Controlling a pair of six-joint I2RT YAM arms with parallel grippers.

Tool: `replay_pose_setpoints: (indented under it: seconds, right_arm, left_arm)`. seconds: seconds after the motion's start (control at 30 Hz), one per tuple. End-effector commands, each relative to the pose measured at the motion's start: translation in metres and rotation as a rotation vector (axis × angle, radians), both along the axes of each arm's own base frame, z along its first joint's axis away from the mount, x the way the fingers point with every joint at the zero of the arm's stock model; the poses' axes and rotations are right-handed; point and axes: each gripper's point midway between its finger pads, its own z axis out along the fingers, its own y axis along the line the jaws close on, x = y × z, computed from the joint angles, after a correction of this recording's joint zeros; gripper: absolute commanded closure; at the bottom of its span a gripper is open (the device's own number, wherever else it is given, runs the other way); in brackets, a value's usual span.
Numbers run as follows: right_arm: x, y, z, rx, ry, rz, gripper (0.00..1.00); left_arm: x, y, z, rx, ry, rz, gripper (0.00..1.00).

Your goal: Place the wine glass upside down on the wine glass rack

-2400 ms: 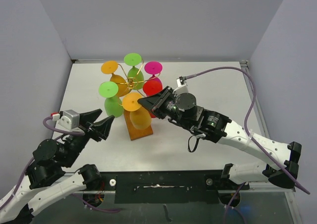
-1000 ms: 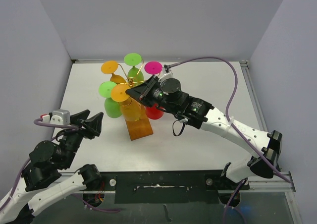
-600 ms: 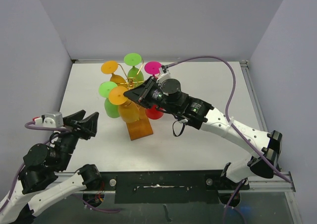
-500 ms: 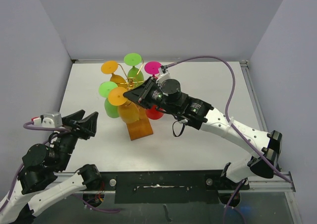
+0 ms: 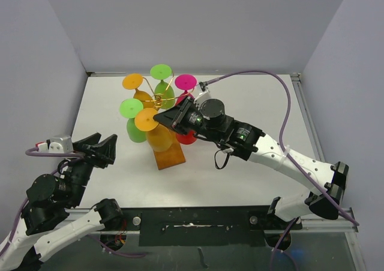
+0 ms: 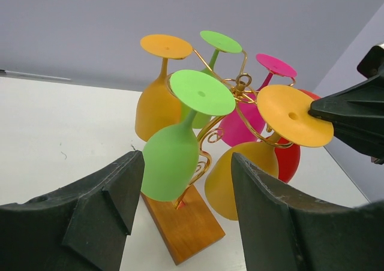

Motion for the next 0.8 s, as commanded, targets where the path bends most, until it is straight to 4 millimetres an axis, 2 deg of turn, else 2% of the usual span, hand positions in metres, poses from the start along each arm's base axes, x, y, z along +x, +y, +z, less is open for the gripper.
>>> replay_pose_setpoints:
  seconds: [0.0, 0.33, 0.57, 0.77]
  right_arm:
    - [-0.007, -0.009, 0.031, 0.075, -0.052, 0.002, 1.0]
    - [0.014, -0.029, 0.019, 0.021, -0.064, -0.147, 1.0]
    - [0.019, -0.029, 0.01, -0.011, -0.058, -0.175, 0.9]
    - [0.02, -0.027, 0.01, -0.018, -0.057, -0.169, 0.77]
  left_arm:
    - [-0.004, 0.012, 0.02, -0.07, -0.031, 0.024, 0.43]
    - [-0.004, 0.016, 0.02, -0.082, -0.034, 0.035, 0.43]
    - [-0.006, 0.018, 0.02, -0.09, -0.039, 0.039, 0.43]
    - [-0.006, 0.019, 0.019, -0.088, -0.041, 0.038, 0.43]
